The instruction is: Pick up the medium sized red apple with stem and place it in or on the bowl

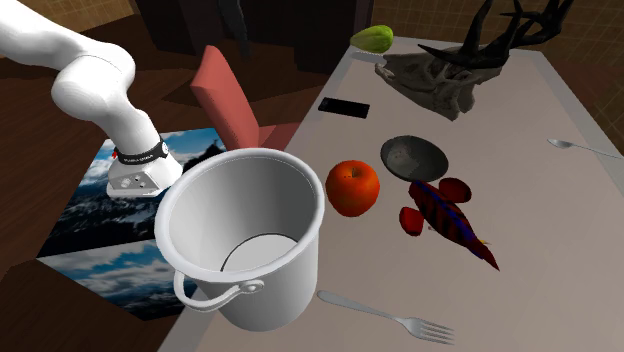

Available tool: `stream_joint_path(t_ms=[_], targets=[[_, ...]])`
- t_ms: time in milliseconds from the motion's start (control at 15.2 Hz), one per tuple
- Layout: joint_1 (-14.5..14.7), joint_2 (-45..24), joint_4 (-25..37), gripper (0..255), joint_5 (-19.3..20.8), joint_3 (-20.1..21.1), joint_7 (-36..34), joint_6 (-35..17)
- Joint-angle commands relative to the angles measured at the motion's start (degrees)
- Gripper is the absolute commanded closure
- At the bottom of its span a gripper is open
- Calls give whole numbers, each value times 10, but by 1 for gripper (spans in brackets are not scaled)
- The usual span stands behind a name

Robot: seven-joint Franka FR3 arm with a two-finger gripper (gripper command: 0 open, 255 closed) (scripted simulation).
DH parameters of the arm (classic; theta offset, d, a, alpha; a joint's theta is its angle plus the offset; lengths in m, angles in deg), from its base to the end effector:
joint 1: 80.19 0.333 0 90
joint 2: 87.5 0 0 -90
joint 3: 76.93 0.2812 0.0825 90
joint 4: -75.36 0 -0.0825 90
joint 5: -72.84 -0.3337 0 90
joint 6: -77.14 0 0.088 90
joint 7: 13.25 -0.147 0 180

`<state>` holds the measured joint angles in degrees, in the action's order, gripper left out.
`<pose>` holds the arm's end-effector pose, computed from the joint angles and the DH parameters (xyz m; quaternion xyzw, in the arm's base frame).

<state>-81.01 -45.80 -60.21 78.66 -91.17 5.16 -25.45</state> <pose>0.3101 -0.1075 0.5167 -0.9952 -0.0617 -0.0745 0.0130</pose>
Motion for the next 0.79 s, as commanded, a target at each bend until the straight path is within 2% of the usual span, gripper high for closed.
stream_joint_path(t_ms=[0, 396, 726], targets=[[2, -17, -8, 0, 7, -34, 45, -40], [27, -91, 0, 0, 0, -137, 180, -142], [76, -181, 39, 0, -51, -236, 311, -213]])
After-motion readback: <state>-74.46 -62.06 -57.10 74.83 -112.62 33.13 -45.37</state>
